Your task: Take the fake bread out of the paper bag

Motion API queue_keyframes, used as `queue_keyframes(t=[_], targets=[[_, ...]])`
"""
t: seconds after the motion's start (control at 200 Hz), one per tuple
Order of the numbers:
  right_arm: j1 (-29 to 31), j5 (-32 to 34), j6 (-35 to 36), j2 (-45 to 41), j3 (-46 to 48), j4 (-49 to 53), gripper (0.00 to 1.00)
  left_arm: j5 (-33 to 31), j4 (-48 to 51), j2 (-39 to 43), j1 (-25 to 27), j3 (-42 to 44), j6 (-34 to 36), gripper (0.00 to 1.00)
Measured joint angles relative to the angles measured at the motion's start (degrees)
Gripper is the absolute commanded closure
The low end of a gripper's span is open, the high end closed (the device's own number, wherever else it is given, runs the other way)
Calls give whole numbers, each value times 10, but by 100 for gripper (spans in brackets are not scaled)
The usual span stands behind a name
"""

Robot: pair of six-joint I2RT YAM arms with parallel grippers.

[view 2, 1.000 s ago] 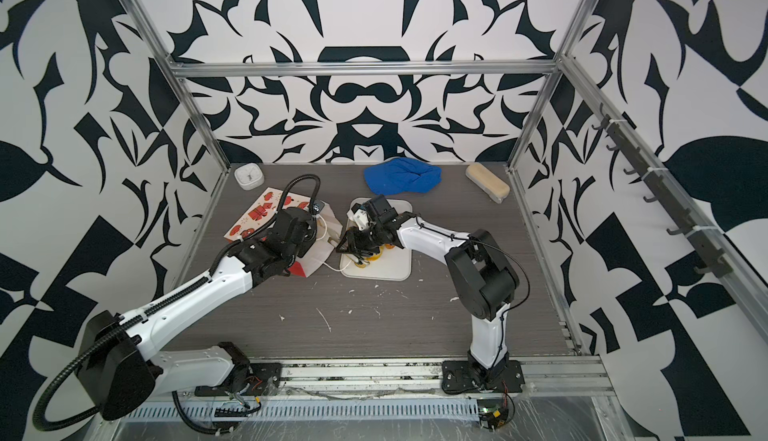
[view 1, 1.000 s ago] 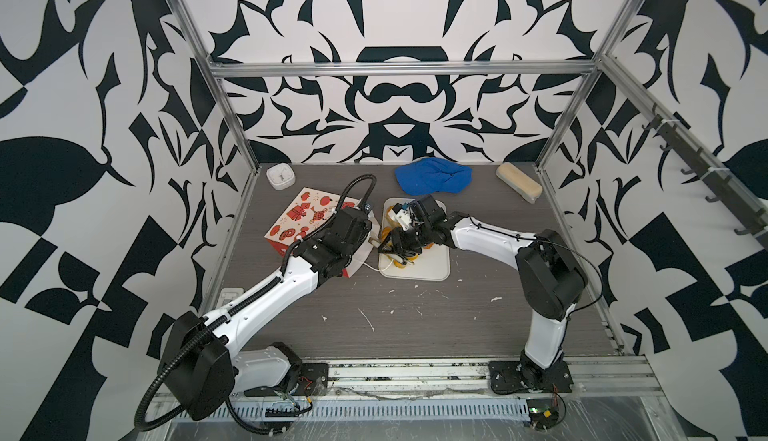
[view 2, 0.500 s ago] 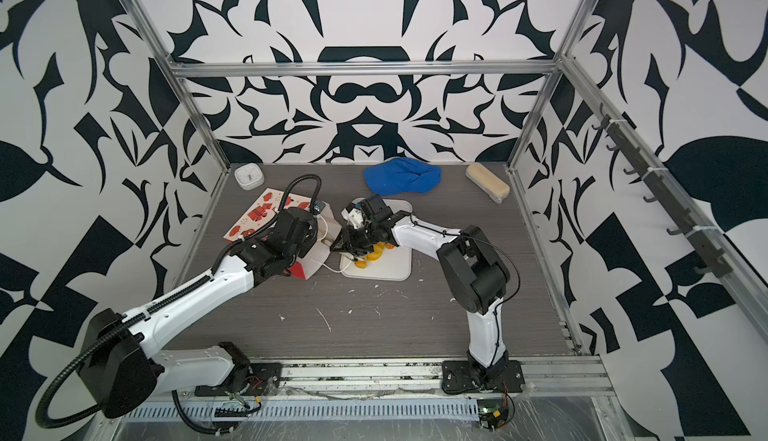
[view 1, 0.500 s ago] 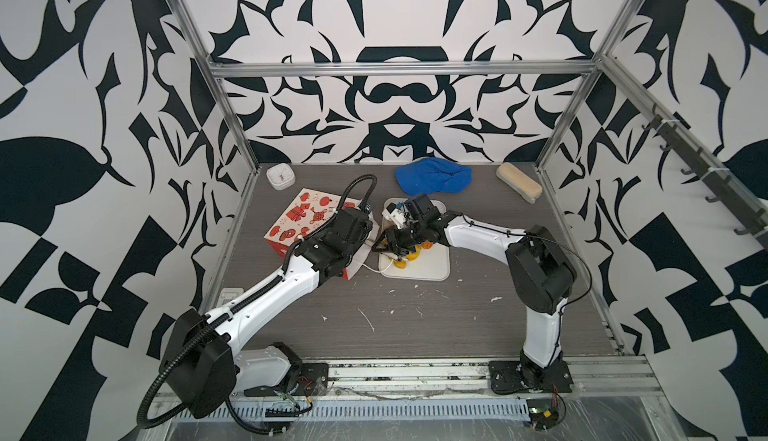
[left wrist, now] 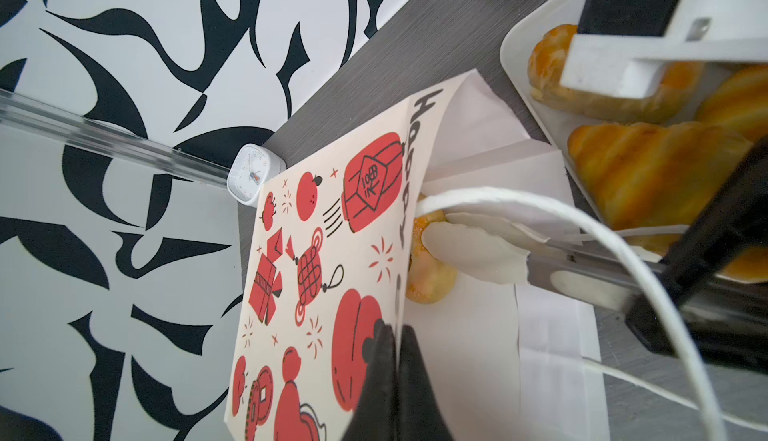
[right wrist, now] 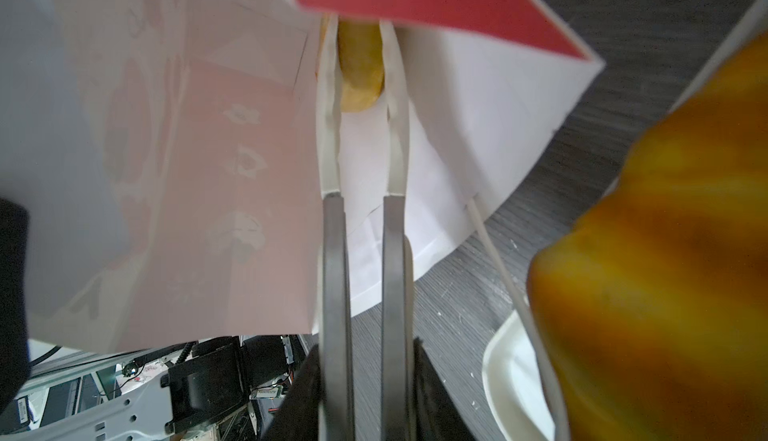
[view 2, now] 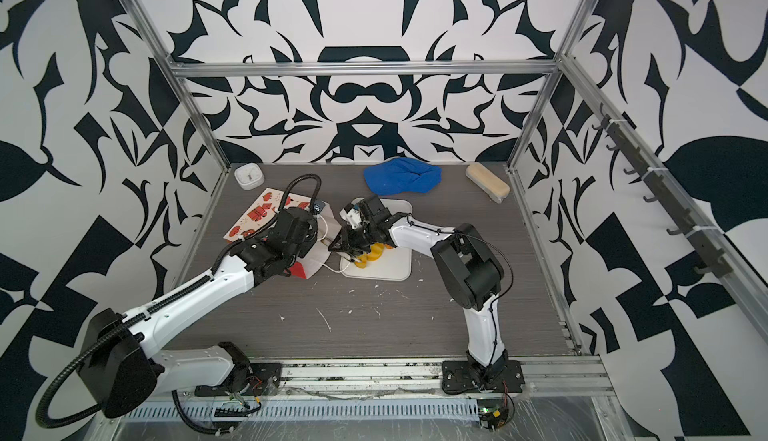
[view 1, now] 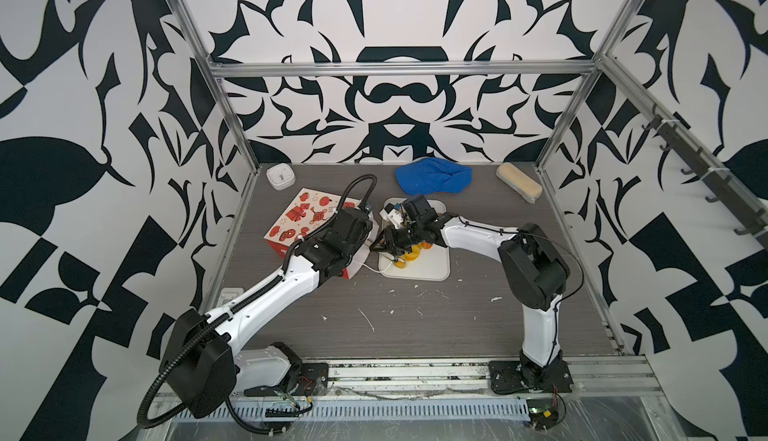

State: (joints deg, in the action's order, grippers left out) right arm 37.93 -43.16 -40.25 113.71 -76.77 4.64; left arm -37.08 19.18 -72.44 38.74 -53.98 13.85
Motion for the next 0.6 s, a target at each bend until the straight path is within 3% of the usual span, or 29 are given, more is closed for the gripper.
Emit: queue_keyframes(t=[0.34, 0.605], targets=[[0, 0, -8, -2, 8, -30, 96, -3, 0, 0, 0, 0, -1, 100], [-5, 5, -1, -48, 53, -25, 100, -6, -1, -21, 0, -2, -4, 100]])
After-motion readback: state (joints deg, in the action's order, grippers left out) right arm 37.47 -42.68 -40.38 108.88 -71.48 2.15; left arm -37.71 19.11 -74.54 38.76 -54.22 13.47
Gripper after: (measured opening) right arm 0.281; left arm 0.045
